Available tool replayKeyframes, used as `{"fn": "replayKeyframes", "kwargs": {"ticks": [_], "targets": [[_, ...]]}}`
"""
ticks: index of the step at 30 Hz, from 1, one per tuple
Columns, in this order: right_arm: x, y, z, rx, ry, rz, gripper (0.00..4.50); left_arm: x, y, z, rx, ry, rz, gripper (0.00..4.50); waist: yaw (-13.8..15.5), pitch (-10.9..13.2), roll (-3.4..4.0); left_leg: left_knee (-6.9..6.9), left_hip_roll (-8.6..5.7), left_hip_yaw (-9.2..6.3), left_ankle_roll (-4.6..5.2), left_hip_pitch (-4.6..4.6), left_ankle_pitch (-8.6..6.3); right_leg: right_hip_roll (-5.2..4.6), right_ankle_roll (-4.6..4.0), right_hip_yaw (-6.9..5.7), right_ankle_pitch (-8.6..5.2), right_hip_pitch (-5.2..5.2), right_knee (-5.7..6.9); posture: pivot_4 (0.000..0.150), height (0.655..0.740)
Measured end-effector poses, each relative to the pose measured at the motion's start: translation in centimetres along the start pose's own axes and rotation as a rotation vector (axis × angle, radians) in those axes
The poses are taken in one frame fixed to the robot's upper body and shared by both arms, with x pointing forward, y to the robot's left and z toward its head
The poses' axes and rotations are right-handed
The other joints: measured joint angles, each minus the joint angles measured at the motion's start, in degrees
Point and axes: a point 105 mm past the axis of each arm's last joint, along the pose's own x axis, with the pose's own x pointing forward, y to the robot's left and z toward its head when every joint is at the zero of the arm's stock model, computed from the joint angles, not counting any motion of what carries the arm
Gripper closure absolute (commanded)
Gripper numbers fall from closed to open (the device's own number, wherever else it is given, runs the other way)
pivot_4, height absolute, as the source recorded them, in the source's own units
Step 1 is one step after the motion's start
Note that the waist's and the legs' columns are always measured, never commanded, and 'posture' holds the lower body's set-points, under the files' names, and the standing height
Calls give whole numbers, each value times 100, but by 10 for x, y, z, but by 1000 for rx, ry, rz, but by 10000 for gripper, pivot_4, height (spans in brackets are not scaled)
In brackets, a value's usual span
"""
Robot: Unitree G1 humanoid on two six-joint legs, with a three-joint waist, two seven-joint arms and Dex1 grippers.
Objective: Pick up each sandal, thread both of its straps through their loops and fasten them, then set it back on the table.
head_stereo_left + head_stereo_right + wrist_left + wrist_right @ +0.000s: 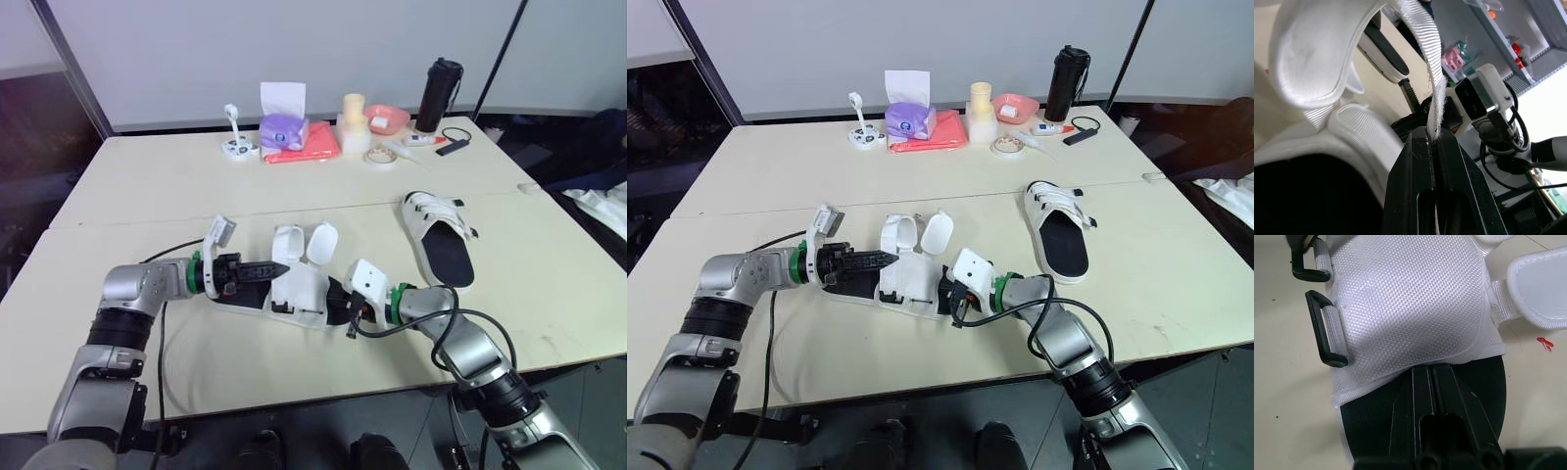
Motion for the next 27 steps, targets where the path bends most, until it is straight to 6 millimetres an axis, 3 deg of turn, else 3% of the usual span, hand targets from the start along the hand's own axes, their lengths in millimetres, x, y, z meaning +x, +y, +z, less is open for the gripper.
{"fn": "replayKeyframes", "kwargs": {"ticks": [8, 27], "targets": [[-1, 0, 0, 5, 3, -1, 45000, -3, 8, -5, 22, -16, -21, 44525, 2, 0, 0, -7, 0, 0, 0, 0, 0, 0, 0, -1, 0, 0, -6, 1500, 7400], [0, 2, 1, 5, 3, 2, 45000, 5, -3, 9, 35, -13, -86, 44525, -10, 0, 0, -19, 0, 0, 0, 0, 1, 0, 1, -2, 0, -1, -14, 1500, 7400]]}}
